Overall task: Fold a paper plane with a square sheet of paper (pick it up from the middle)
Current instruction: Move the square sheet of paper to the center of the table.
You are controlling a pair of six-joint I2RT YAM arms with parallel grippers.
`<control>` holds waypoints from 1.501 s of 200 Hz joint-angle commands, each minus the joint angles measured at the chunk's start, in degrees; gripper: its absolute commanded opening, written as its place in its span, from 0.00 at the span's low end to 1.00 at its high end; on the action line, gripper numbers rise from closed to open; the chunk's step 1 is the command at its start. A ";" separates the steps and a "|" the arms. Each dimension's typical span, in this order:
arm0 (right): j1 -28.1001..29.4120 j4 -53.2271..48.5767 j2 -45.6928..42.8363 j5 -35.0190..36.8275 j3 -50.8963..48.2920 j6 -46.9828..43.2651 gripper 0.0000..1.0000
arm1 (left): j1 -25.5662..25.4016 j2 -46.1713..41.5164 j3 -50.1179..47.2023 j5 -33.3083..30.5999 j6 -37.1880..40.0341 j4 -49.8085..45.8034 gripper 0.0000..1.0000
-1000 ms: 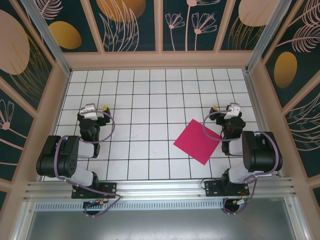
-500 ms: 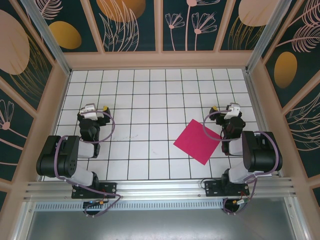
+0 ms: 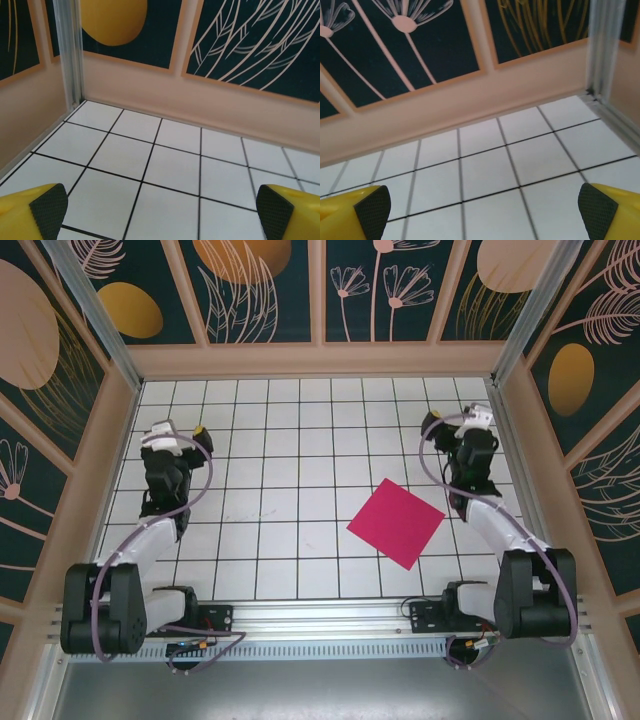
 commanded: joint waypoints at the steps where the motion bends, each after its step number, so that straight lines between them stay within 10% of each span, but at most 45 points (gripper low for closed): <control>1: 2.07 -19.21 1.81 -3.22 6.57 8.65 0.99 | 0.31 -4.02 4.81 2.71 -6.50 -14.63 0.99; 116: 16.09 -39.97 11.18 -6.44 5.83 38.02 0.96 | 0.28 -5.41 11.10 9.66 -10.65 -26.76 0.98; 300: 21.57 -35.70 24.71 -8.94 8.05 37.18 0.96 | 0.31 -2.92 11.70 11.72 -9.73 -28.94 0.98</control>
